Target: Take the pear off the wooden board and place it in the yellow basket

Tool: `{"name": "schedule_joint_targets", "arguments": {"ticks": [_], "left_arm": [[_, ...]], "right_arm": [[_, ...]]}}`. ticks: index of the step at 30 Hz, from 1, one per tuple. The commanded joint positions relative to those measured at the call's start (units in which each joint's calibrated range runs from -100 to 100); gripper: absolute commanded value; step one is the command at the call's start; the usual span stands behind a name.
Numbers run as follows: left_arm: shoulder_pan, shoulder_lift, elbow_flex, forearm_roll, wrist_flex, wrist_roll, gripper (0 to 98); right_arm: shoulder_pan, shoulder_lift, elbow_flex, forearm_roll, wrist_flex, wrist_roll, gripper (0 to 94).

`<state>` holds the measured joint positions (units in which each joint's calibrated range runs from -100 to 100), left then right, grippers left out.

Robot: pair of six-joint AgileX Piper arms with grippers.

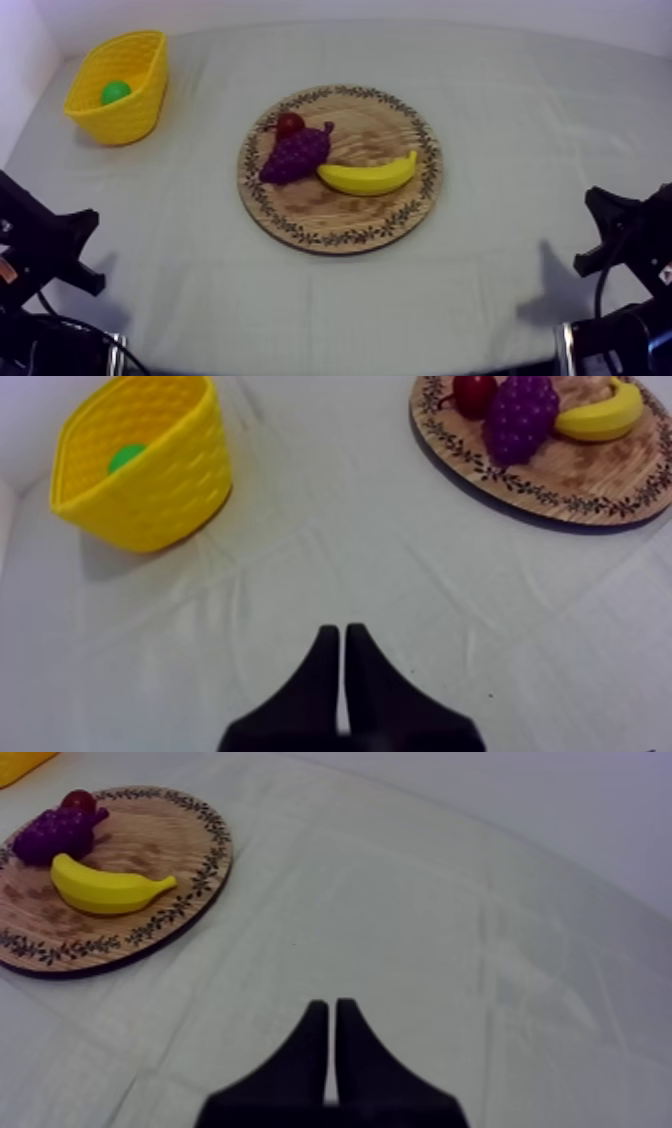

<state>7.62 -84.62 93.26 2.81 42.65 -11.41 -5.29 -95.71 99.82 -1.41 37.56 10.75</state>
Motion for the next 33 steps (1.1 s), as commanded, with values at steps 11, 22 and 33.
{"name": "schedule_joint_targets", "arguments": {"ticks": [11,22,33], "left_arm": [[-0.56,-14.88,4.02,-3.42,-2.89,10.81,0.1],[-4.26,-15.37,5.26,-4.29,-6.06,16.68,0.1],[-4.25,-15.38,6.06,-4.64,-8.56,20.98,0.1]], "right_arm": [[0.01,-0.04,-0.05,0.02,0.02,-0.02,0.4],[0.00,-0.04,-0.05,0.02,0.02,-0.03,0.4],[0.00,-0.04,-0.05,0.02,0.02,-0.03,0.4]]}}
